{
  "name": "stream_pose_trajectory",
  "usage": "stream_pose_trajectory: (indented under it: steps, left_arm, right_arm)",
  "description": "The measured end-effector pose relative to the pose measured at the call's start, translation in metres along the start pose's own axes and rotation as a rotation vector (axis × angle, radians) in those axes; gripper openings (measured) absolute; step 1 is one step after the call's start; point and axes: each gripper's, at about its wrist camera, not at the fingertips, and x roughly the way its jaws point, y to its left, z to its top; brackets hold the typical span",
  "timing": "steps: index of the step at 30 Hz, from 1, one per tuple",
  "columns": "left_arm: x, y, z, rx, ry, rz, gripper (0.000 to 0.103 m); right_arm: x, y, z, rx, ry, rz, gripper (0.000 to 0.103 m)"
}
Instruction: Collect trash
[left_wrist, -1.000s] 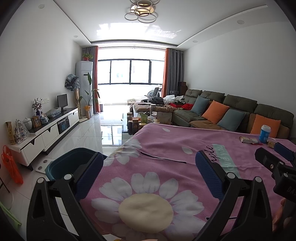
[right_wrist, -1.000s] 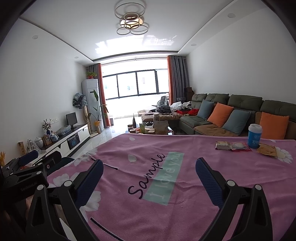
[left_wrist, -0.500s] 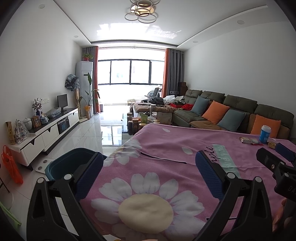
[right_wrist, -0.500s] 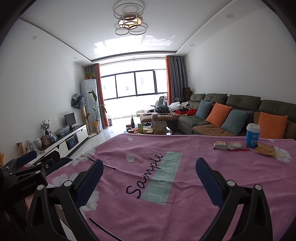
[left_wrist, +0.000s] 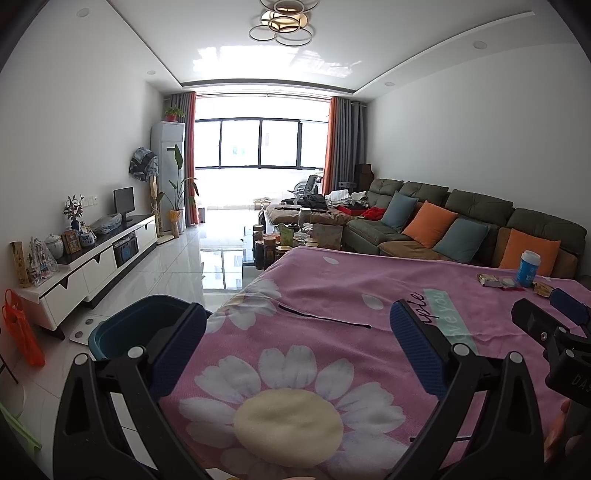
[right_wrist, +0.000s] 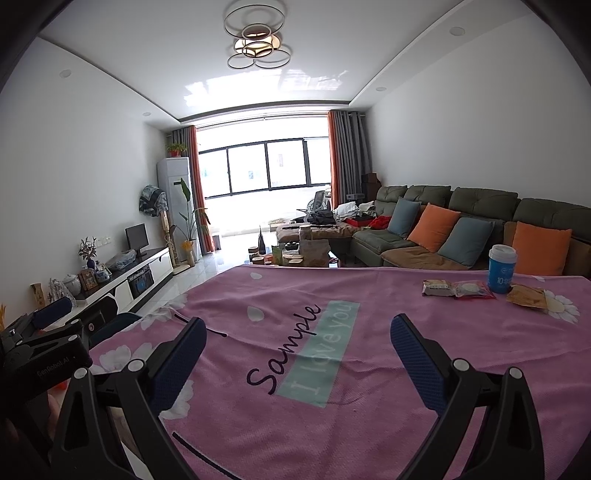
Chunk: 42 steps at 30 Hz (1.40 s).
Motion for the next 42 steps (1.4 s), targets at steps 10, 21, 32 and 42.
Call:
stream_pose_trajectory:
  steps: [10,21,32,42]
  left_arm:
    - [0.0005,-0.0001,0.0,-0.001,-0.001,0.0,0.098]
    - [0.0022,-0.0009,0.0001,0.001,-0.001,-0.002,0.098]
    - [0.0014,-0.0009,0.0002,0.001,-0.001,-0.002,0.098]
    - [0.0032,-0.0017,0.0009,0.001,0.001,-0.004,0.098]
  right_arm:
    - [-0.0002,-0.0005,-0.0001,0.001,-0.002,-0.002,0.096]
    - [-0.0013,-0.0004,0.0001,0.002,-0.004,-0.007,0.096]
    - [-0.002,-0.0014,0.0003,0.005,-0.005,-0.015,0.096]
    - [-0.0022,-0.0012,-0.0003,0.006,-0.001,-0.018,0.096]
